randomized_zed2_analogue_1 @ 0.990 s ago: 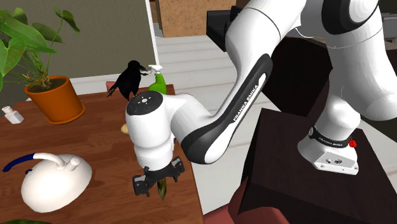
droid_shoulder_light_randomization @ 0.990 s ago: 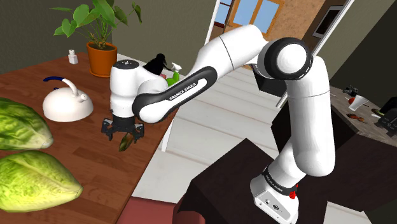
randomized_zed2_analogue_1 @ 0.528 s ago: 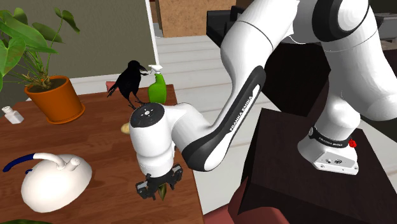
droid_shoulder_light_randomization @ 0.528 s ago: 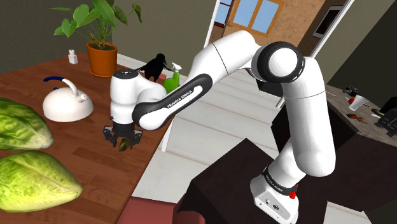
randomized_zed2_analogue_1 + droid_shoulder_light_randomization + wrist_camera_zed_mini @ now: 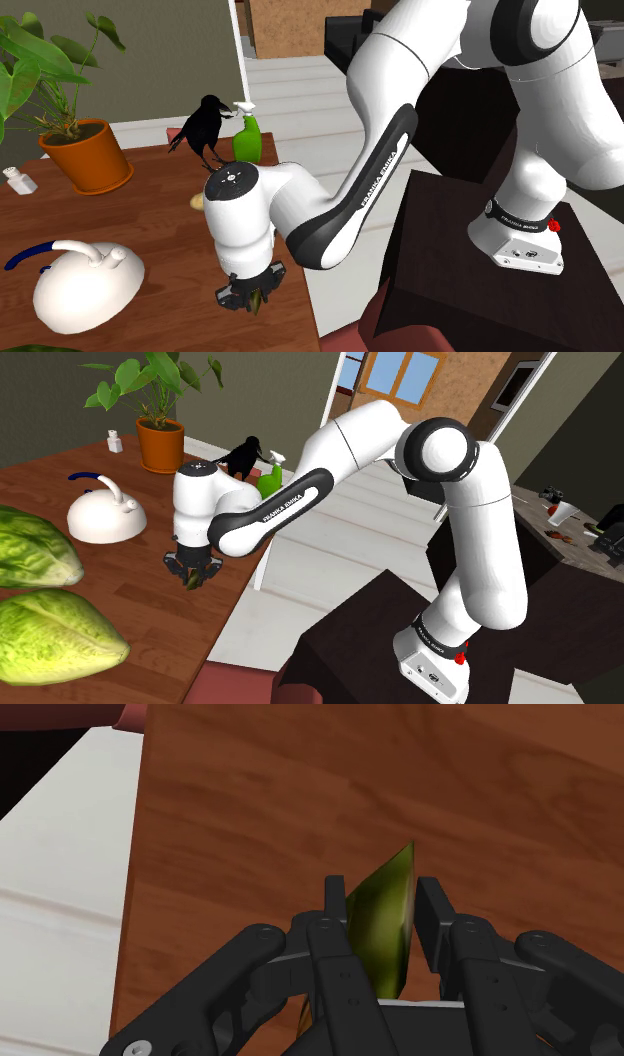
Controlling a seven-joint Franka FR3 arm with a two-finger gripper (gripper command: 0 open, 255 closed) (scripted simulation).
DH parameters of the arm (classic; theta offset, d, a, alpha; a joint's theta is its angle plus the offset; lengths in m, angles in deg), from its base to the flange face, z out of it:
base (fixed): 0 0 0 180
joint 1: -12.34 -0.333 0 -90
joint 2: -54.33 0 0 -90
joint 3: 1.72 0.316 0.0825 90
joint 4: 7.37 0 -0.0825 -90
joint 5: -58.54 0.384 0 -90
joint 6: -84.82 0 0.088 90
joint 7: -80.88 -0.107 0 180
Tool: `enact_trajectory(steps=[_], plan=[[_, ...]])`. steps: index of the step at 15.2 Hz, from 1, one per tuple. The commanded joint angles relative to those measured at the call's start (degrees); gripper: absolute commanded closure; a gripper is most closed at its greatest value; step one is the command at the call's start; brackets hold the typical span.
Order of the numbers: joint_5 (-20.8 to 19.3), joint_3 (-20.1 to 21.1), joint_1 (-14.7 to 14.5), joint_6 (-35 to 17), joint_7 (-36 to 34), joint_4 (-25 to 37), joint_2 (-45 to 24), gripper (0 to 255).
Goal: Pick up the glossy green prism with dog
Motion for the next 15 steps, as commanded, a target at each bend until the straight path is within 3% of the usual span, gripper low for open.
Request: enact_trajectory(steps=[1,15], plan=[[0.0,0.0,0.0,0.0,-0.1,0.0,0.0,255],[4.1,3.3,2.3,6.9,2.5,0.3,6.9,255]])
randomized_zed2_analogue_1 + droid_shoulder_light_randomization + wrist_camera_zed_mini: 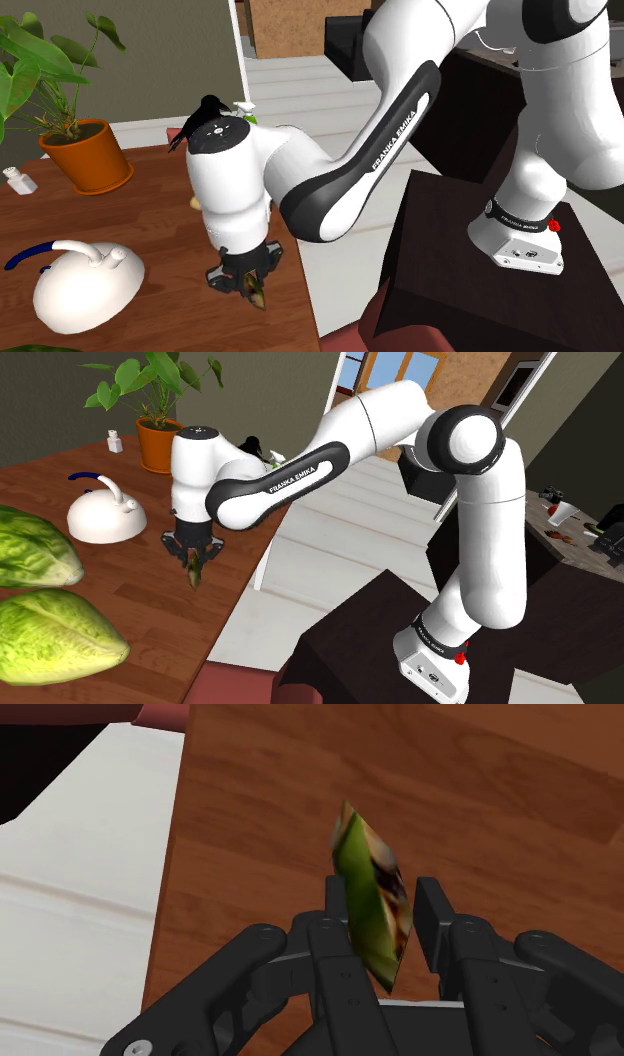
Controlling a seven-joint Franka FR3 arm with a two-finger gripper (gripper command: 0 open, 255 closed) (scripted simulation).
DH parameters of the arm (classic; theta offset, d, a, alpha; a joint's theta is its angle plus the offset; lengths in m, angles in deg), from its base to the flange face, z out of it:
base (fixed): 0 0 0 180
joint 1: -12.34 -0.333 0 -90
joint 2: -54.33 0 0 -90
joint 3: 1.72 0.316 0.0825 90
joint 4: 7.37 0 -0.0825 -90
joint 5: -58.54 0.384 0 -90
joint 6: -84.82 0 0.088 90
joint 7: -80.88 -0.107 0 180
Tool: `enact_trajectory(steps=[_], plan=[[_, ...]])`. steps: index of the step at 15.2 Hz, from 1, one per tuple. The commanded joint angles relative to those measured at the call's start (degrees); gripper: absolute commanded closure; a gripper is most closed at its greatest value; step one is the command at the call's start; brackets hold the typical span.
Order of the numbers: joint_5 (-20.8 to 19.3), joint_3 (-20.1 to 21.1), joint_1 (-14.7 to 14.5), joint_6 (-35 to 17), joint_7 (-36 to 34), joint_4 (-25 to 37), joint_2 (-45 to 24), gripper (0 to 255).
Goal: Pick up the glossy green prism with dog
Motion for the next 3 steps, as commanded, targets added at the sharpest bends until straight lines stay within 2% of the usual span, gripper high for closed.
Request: enact_trajectory(steps=[1,3], plan=[[0.6,0.5,0.3,1.0,0.4,0.1,1.0,255],[0.7,0.5,0.3,1.1,0.4,0.1,1.1,255]])
